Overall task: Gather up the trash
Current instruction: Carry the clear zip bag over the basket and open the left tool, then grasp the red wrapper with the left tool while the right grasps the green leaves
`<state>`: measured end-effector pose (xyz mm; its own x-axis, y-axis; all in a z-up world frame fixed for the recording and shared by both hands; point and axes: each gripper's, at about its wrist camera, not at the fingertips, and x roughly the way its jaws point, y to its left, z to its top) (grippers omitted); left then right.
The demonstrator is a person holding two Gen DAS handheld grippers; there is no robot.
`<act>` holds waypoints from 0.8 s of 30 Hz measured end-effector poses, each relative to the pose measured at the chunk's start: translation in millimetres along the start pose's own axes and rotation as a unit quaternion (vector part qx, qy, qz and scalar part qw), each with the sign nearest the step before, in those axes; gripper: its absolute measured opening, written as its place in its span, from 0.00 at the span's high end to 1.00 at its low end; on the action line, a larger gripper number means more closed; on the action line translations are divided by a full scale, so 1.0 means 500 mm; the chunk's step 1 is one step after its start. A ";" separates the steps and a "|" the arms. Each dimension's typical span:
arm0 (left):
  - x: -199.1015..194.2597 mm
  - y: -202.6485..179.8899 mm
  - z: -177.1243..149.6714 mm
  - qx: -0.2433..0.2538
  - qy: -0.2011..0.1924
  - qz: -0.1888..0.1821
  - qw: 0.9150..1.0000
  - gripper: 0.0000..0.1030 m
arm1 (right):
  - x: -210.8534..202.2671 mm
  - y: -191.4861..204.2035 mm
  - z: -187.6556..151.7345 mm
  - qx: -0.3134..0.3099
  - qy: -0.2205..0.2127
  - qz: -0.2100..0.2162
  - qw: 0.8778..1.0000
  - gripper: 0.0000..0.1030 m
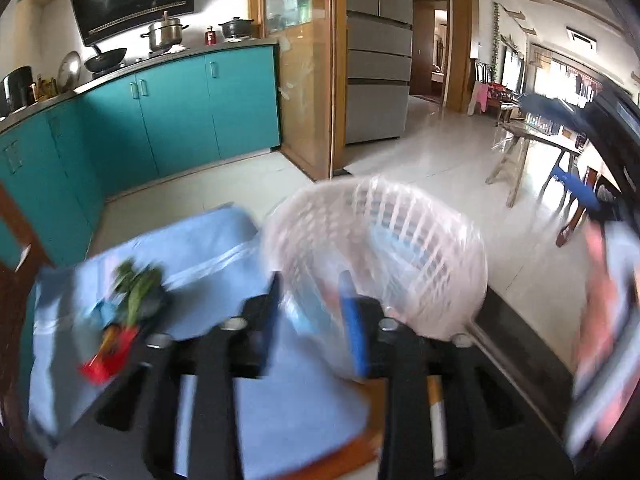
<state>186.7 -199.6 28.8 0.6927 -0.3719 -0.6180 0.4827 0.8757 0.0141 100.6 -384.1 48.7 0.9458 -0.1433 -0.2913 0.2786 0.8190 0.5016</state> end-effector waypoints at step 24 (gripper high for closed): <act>-0.250 0.343 -0.259 -0.138 -0.018 0.135 0.981 0.04 | -0.035 0.299 -0.230 -0.217 0.152 0.115 0.957 0.03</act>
<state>113.8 36.9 6.8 0.7958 -0.1215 -0.5933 0.1192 0.9919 -0.0432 106.5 -195.3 35.0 0.8630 0.1840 -0.4705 -0.0897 0.9723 0.2158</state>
